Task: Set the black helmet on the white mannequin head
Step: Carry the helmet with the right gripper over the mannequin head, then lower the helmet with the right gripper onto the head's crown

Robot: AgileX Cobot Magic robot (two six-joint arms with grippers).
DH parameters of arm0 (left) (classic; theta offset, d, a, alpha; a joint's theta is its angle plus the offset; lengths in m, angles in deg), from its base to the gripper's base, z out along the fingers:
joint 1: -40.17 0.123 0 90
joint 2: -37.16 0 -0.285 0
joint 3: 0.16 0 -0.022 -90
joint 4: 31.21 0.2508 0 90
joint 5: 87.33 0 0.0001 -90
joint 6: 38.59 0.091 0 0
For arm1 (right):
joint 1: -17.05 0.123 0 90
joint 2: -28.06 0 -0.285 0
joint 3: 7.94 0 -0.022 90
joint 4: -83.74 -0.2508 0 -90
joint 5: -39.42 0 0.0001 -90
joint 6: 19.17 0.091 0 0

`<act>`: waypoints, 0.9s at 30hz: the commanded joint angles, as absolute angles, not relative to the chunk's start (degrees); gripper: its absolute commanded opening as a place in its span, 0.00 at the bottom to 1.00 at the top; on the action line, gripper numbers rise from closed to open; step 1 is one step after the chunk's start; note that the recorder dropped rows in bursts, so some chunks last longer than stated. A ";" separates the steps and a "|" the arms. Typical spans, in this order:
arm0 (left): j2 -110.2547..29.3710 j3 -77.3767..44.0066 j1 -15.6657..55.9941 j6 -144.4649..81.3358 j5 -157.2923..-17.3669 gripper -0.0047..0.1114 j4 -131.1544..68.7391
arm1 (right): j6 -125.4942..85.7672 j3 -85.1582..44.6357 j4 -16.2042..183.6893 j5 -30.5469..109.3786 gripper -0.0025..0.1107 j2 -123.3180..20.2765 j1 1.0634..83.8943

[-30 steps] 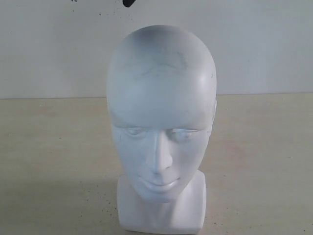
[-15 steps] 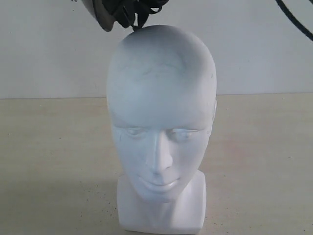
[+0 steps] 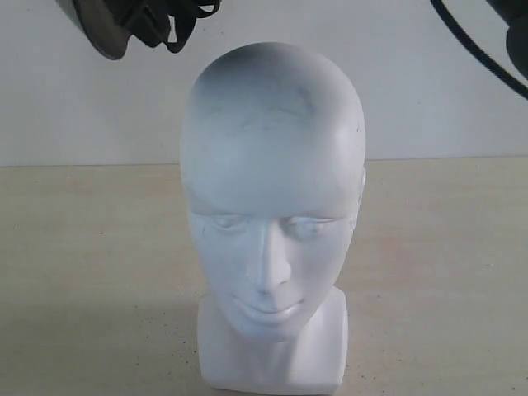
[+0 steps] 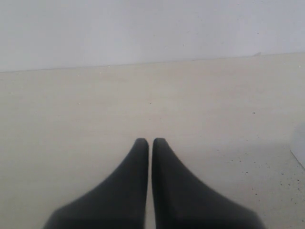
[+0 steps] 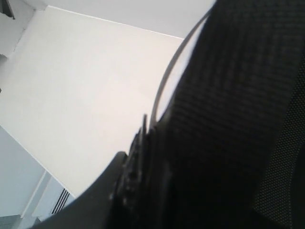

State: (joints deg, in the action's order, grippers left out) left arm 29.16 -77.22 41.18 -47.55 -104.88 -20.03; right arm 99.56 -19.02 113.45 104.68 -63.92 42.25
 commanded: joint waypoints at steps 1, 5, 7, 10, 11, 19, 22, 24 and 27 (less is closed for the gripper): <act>29.37 -77.38 40.84 -47.50 -104.92 0.08 -19.77 | 97.93 -17.85 111.88 109.38 0.02 -62.39 42.29; 29.37 -77.38 40.84 -47.50 -104.92 0.08 -19.77 | 97.34 -19.87 110.10 109.38 0.02 -62.39 42.29; 29.37 -77.38 40.84 -47.50 -104.92 0.08 -19.77 | 97.34 -21.64 109.98 109.38 0.02 -62.39 42.29; 29.37 -77.38 40.84 -47.50 -104.92 0.08 -19.77 | 97.83 -24.17 109.65 109.38 0.02 -62.26 42.29; 29.37 -77.38 40.84 -47.50 -104.92 0.08 -19.77 | 97.68 -24.84 109.55 109.38 0.02 -62.15 42.29; 29.37 -77.38 40.84 -47.50 -104.92 0.08 -19.77 | 95.52 -27.25 109.79 109.38 0.02 -60.87 42.29; 29.37 -77.38 40.84 -47.50 -104.92 0.08 -19.77 | 94.63 -28.70 109.91 109.38 0.02 -59.52 42.29; 29.37 -77.38 40.84 -47.50 -104.92 0.08 -19.77 | 94.06 -30.05 109.80 109.38 0.02 -58.81 42.29; 29.37 -77.38 40.84 -47.50 -104.92 0.08 -19.77 | 92.81 -32.32 109.00 109.38 0.02 -57.51 42.29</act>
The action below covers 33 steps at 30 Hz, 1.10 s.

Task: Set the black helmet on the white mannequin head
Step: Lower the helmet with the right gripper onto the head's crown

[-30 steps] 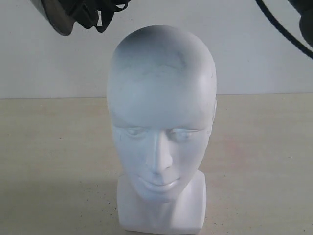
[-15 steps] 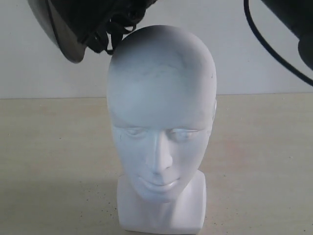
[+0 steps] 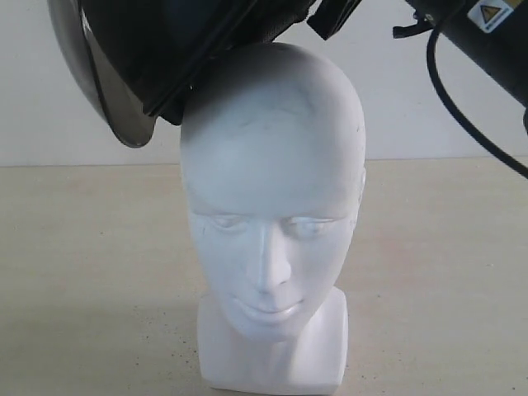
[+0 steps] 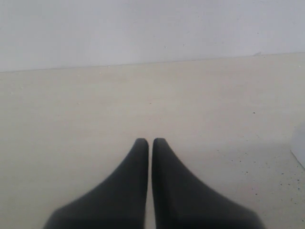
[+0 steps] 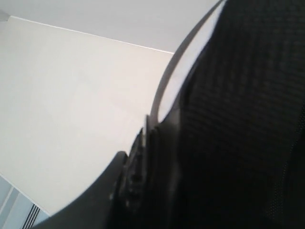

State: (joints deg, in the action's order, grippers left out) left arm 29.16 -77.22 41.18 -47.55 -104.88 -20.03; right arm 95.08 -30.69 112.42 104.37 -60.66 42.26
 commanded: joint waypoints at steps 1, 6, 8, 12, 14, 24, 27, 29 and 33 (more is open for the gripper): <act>29.37 -77.38 40.84 -47.50 -104.92 0.08 -19.77 | 92.51 -32.90 108.74 109.38 0.02 -57.18 42.29; 29.37 -77.38 40.84 -47.50 -104.92 0.08 -19.77 | 91.18 -35.59 106.68 109.38 0.02 -56.32 42.29; 29.37 -77.38 40.84 -47.50 -104.92 0.08 -19.77 | 91.18 -36.55 106.79 109.38 0.02 -56.32 42.29; 29.37 -77.38 40.84 -47.50 -104.92 0.08 -19.77 | 90.73 -37.86 106.67 109.38 0.02 -56.32 42.29; 29.37 -77.38 40.84 -47.50 -104.92 0.08 -19.77 | 90.32 -37.86 106.77 109.38 0.02 -56.32 42.29; 29.37 -77.38 40.84 -47.50 -104.92 0.08 -19.77 | 85.16 -37.95 106.29 109.38 0.02 -55.64 42.29; 29.37 -77.38 40.84 -47.50 -104.92 0.08 -19.77 | 83.44 -38.85 105.67 109.38 0.02 -54.28 42.29; 29.37 -77.38 40.84 -47.50 -104.92 0.08 -19.77 | 82.63 -39.95 105.09 109.38 0.02 -53.90 42.29; 29.37 -77.38 40.84 -47.50 -104.92 0.08 -19.77 | 79.74 -42.12 104.60 109.38 0.02 -53.09 42.29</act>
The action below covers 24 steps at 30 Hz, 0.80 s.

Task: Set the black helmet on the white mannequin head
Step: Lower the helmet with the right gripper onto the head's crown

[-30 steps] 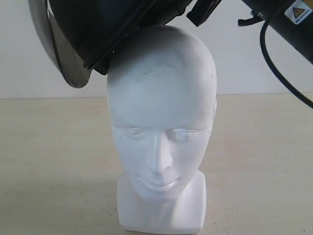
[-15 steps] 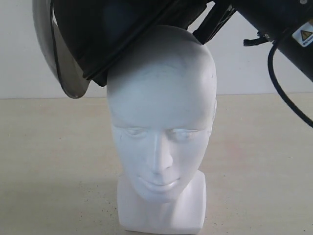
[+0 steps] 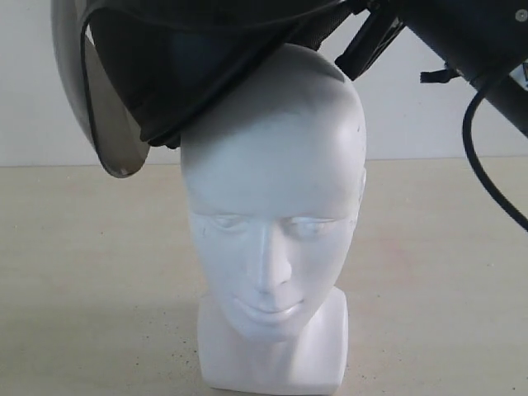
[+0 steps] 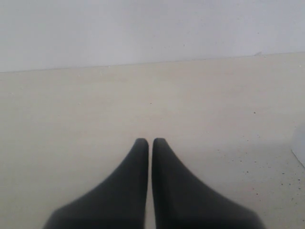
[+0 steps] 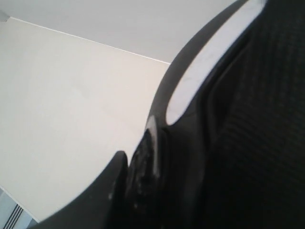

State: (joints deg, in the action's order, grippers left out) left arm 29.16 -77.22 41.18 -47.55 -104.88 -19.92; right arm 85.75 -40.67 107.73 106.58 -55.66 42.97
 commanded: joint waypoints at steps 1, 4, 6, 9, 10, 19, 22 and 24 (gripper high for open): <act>29.37 -77.38 40.84 -47.50 -104.92 0.08 -19.77 | 78.82 -42.65 104.44 109.38 0.02 -52.99 42.29; 29.37 -77.38 40.84 -47.50 -104.92 0.08 -19.77 | 78.07 -43.89 103.70 109.38 0.02 -52.84 42.29; 29.37 -77.38 40.84 -47.50 -104.92 0.08 -19.77 | 77.40 -44.61 103.59 109.38 0.02 -52.95 42.29; 29.37 -77.38 40.84 -47.50 -104.92 0.08 -19.77 | 76.05 -45.85 103.17 109.38 0.02 -52.95 42.29; 29.37 -77.38 40.84 -47.50 -104.92 0.08 -19.77 | 75.81 -46.21 102.67 109.38 0.02 -52.95 42.29; 29.37 -77.38 40.84 -47.50 -104.92 0.08 -19.77 | 73.71 -47.35 101.58 109.38 0.02 -52.95 42.29; 29.37 -77.38 40.84 -47.50 -104.92 0.08 -19.77 | 73.71 -47.35 101.36 109.38 0.02 -52.95 42.29; 29.37 -77.38 40.84 -47.50 -104.92 0.08 -19.77 | 73.71 -47.35 101.36 109.38 0.02 -52.95 42.29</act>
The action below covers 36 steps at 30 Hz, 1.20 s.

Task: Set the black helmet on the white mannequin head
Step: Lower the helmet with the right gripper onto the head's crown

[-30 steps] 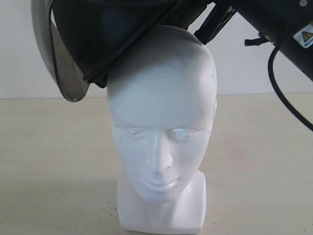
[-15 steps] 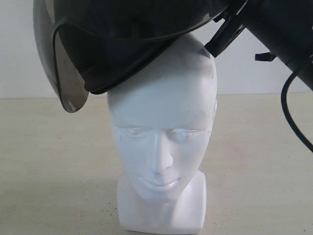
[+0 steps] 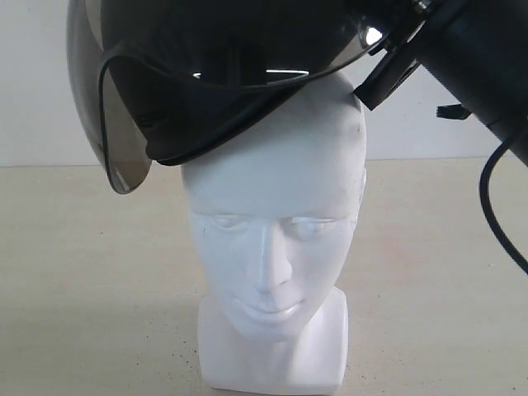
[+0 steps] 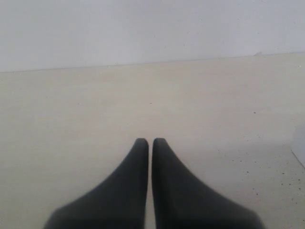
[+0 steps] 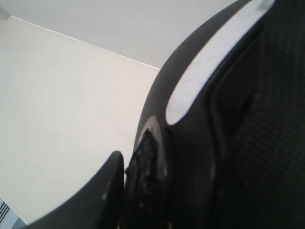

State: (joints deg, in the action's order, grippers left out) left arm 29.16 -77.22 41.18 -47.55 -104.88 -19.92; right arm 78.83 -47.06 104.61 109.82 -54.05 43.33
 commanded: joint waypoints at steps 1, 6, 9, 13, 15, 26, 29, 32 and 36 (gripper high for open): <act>29.37 -77.38 40.84 -47.50 -104.92 0.08 -19.77 | 73.71 -47.35 101.36 109.38 0.02 -52.95 42.29; 29.37 -77.38 40.84 -47.50 -104.92 0.08 -19.77 | 73.59 -47.35 101.36 109.38 0.02 -52.95 42.29; 29.37 -77.38 40.84 -47.50 -104.92 0.08 -19.77 | 72.95 -47.35 101.47 109.01 0.02 -52.95 42.29; 29.37 -77.38 40.84 -47.50 -104.92 0.08 -19.77 | 72.69 -47.35 101.58 107.07 0.02 -52.95 42.29; 29.37 -77.38 40.84 -47.50 -104.92 0.08 -19.77 | 72.25 -47.35 101.67 106.42 0.02 -52.95 42.29; 29.37 -77.38 40.84 -47.50 -104.92 0.08 -19.77 | 70.88 -47.35 102.19 103.53 0.02 -52.95 42.29; 29.37 -77.38 40.84 -47.50 -104.92 0.08 -19.77 | 71.46 -48.36 101.88 102.61 0.02 -52.95 42.29; 29.37 -77.38 40.84 -47.50 -104.92 0.08 -19.77 | 71.21 -50.02 100.73 103.00 0.02 -52.95 42.29; 29.37 -77.38 40.84 -47.50 -104.92 0.08 -19.77 | 70.01 -51.26 100.37 104.93 0.02 -52.95 42.29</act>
